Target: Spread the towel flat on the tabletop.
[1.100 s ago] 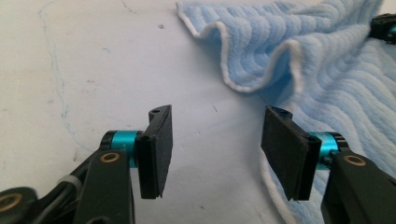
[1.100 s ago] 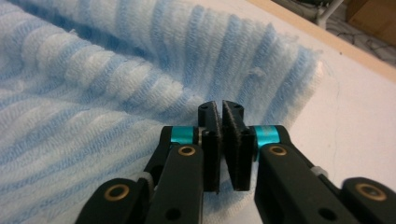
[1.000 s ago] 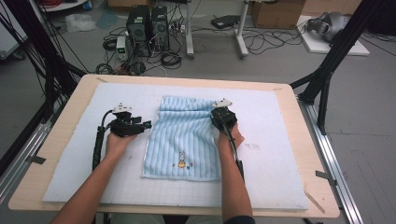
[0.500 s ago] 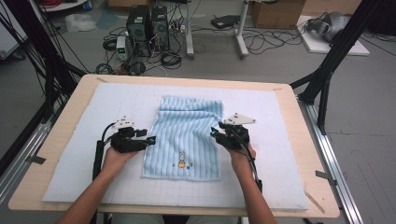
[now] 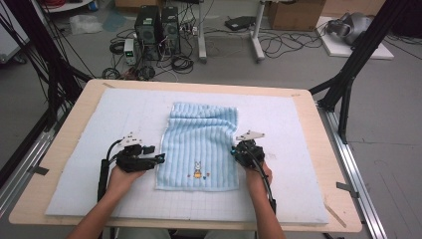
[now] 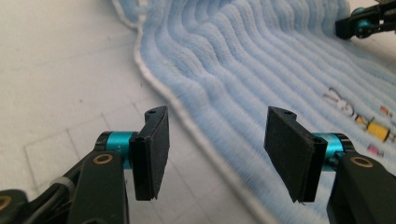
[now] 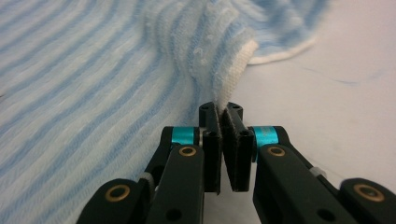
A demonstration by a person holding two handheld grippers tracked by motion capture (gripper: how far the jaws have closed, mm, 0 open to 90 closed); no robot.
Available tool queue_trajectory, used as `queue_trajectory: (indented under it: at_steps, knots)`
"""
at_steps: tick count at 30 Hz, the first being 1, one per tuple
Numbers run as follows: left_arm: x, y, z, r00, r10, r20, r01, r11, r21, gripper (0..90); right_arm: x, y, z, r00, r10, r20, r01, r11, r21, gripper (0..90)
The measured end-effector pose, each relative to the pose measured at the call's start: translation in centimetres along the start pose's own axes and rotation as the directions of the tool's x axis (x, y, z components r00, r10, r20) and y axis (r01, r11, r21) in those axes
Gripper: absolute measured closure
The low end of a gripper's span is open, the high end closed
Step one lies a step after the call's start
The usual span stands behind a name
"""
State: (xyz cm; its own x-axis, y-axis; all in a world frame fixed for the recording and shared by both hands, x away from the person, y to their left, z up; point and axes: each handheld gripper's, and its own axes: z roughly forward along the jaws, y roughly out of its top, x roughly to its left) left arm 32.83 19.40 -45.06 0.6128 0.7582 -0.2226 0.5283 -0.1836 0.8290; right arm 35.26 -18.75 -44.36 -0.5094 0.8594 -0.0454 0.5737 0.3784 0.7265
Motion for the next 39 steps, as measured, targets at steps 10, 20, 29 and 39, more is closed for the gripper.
queue_trajectory:
  at_steps: [10,20,29,39]
  knots:
    - [-1.3,0.2,-0.2,0.9984,0.051,0.024,-0.052,0.9981,0.034,46.7,1.0,-1.1,-3.5,0.9964,-0.022,-0.081,0.014,0.9946,-0.102,60.6]
    - [-2.7,-0.5,0.5,0.9872,0.152,0.047,-0.157,0.9818,0.107,73.8,3.4,-2.9,-2.9,0.9708,-0.112,-0.212,0.111,0.9936,-0.020,58.1]
    - [-3.8,-1.9,-1.2,0.9796,0.133,0.151,-0.152,0.9800,0.128,84.7,3.7,-3.9,-4.6,0.9253,-0.174,-0.337,0.185,0.9828,0.001,86.0]
    - [-5.8,-3.6,-3.8,0.9527,0.135,0.272,-0.183,0.9702,0.159,84.9,5.3,-6.3,-7.8,0.8669,-0.203,-0.455,0.241,0.9700,0.027,86.0]
